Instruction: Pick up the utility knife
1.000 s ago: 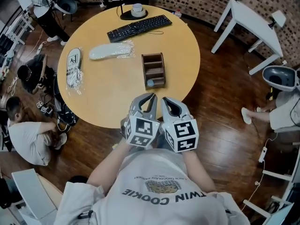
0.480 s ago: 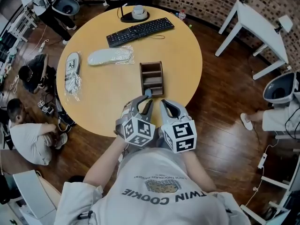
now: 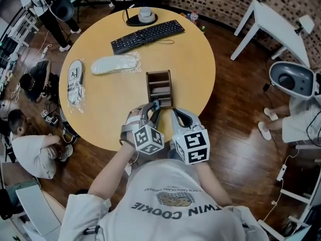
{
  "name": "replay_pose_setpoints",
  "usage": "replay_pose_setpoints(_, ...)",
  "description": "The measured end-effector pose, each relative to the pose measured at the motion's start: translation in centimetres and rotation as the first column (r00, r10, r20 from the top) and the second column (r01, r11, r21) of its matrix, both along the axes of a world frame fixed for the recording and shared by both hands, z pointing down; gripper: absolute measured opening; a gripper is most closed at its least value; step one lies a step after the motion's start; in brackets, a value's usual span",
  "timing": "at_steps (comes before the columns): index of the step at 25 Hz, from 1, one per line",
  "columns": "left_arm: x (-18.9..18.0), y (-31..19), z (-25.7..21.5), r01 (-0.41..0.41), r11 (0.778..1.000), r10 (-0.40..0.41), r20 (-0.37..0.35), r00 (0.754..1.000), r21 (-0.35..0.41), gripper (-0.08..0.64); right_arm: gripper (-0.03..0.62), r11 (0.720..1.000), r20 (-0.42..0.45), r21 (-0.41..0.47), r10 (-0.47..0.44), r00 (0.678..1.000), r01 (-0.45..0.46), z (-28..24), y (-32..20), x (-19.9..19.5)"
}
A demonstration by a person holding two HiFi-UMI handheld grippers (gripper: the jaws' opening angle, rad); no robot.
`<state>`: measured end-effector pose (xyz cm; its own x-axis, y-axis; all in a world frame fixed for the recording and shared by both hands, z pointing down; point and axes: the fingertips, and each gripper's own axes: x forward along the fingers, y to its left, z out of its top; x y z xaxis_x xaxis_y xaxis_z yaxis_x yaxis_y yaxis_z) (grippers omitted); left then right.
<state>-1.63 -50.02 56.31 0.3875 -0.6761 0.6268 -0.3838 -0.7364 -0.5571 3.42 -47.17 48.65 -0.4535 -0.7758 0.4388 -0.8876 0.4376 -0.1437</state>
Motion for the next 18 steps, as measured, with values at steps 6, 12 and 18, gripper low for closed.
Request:
replay_pose_setpoints(6,0.2,-0.6,1.0,-0.024,1.0,0.024,0.058,0.998,-0.004,0.127,0.002,1.0,-0.002,-0.009,0.014,1.0,-0.014,0.5,-0.1,0.7)
replay_pose_setpoints(12,0.3,-0.8,0.5,-0.051,0.998,0.052,0.034,0.998,-0.023,0.08,0.002,1.0,-0.005,-0.013,0.022,1.0,-0.022,0.6,-0.1,1.0)
replay_pose_setpoints(18,0.5,-0.4,-0.3,-0.057,0.998,0.057,0.005,0.998,-0.011,0.077,0.002,1.0,-0.006,-0.011,0.028,1.0,-0.028,0.5,0.2,0.8)
